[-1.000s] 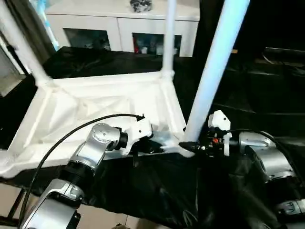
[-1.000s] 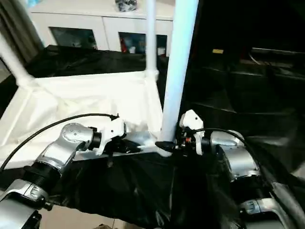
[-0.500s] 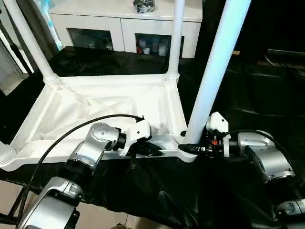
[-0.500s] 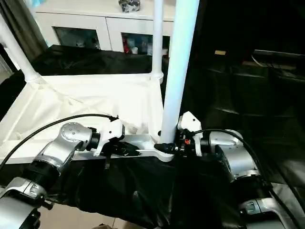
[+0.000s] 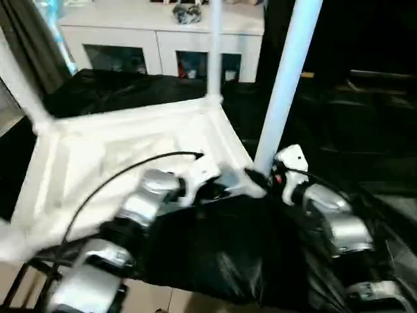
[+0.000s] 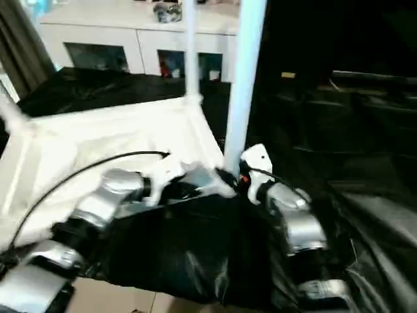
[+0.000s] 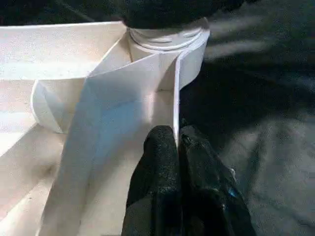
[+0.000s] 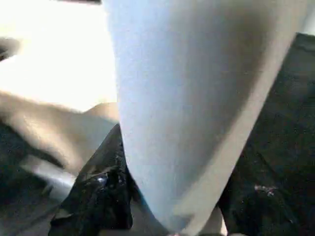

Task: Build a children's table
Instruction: Rotate leg to tighten

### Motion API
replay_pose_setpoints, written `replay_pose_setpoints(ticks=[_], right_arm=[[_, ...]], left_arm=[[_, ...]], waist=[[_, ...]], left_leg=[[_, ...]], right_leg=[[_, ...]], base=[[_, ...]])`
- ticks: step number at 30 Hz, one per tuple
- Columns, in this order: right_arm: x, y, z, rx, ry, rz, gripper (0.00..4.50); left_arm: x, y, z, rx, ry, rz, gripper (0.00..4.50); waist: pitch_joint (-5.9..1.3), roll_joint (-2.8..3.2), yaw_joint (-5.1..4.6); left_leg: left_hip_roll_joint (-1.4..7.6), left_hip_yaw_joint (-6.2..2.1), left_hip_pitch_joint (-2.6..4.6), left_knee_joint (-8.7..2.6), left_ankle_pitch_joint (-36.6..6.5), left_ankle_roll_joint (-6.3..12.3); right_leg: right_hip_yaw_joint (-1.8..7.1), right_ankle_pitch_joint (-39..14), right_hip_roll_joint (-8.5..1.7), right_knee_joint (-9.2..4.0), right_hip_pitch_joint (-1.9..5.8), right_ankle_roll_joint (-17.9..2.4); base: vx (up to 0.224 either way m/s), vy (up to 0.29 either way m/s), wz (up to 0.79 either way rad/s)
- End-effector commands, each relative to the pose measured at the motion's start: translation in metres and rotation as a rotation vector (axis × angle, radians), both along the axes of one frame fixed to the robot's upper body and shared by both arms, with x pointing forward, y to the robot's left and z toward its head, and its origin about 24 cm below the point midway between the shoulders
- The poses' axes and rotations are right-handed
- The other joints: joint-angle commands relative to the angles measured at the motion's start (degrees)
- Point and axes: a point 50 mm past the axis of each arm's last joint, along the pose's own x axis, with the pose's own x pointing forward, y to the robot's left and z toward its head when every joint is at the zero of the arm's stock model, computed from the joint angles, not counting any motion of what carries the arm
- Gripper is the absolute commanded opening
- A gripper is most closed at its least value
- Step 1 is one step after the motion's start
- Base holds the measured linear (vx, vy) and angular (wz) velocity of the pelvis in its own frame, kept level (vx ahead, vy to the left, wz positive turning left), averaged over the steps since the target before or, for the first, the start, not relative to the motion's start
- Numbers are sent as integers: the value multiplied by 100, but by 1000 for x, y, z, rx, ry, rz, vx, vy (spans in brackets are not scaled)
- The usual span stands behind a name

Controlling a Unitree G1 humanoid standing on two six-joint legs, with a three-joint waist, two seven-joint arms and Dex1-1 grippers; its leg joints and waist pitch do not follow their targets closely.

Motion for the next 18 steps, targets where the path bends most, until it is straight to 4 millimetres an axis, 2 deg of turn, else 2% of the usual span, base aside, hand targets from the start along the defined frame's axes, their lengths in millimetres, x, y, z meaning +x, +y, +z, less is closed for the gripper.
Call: replay_pose_setpoints(ticks=[1, 2, 3, 6, 7, 9, 10, 11, 12, 14, 16, 17, 18], right_arm=[[-11, 35, -25, 28, 134, 44, 193], [-8, 51, -23, 71, 143, -7, 193], [-8, 51, -23, 71, 143, -7, 193], [-4, 63, -15, 89, 102, -17, 193], [-2, 63, -12, 103, 88, -11, 227], [0, 59, -8, 139, 72, -1, 227], [0, 56, -7, 148, 69, 10, 227], [0, 55, -6, 147, 66, 15, 227], [0, 43, -5, 121, 44, 45, 268], [0, 36, -4, 91, 28, 70, 270], [-2, 29, -4, 57, 25, 119, 274], [-4, 22, -2, 19, 10, 191, 274], [-5, 18, -2, 3, 7, 228, 274]], left_arm=[[4, -25, 7, -32, -41, 53, 0], [2, -40, 8, -49, -53, 72, 0], [2, -40, 8, -49, -53, 72, 0], [-1, -49, 8, -46, -68, 64, 0], [-2, -50, 9, -49, -71, 50, 0], [-2, -46, 9, -44, -78, 29, 0], [-3, -44, 9, -43, -81, 12, 0], [-3, -43, 9, -42, -78, 9, 0], [-4, -34, 7, -30, -72, -24, 0], [-5, -28, 6, -23, -65, -45, 0], [-7, -21, 6, -19, -57, -80, 0], [-9, -14, 5, -12, -49, -115, 0], [-10, -10, 5, -10, -44, -134, 0]], waist=[[-198, -33, -37], [-209, -21, -31], [-206, -14, -49], [-212, -16, -31], [-221, -29, -20], [-229, -20, -11], [-233, -57, -6], [-238, -46, 7], [-237, -67, 10], [-250, -47, 17], [-257, -55, 20], [-272, -63, 20], [-285, -75, 23]], left_leg=[[321, -244, 49, -532, -2106, -107], [322, -246, 43, -541, -2040, -97], [327, -231, 49, -549, -2041, -107], [315, -218, 46, -543, -2005, -62], [313, -209, 47, -536, -1959, -23], [315, -201, 26, -528, -1832, 39], [314, -185, 26, -520, -1752, 95], [311, -186, 25, -516, -1710, 134], [316, -183, 9, -511, -1616, 186], [326, -184, -15, -500, -1443, 263], [323, -170, -7, -482, -1280, 337], [315, -177, -57, -461, -1041, 433], [329, -169, -65, -441, -876, 512]], right_leg=[[221, -2689, -372, -603, 83, -853], [213, -2493, -364, -599, 94, -876], [229, -2308, -354, -593, 68, -932], [234, -2011, -351, -581, 85, -1007], [241, -1897, -357, -577, 89, -1034], [250, -1674, -364, -554, 111, -1095], [252, -1548, -357, -545, 115, -1133], [252, -1517, -368, -537, 125, -1150], [250, -1512, -377, -541, 133, -1156], [243, -1359, -384, -513, 159, -1196], [239, -1111, -371, -492, 156, -1275], [225, -876, -381, -451, 215, -1346], [225, -702, -391, -420, 219, -1399]], base=[[0, 0, 0], [0, 0, 0], [0, 0, 0], [0, 0, 0], [0, 0, 0], [0, 0, 0], [0, 0, 0], [0, 0, 0], [0, 0, 0], [0, 0, 0], [0, 0, 0], [0, 0, 0], [0, 0, 0]])
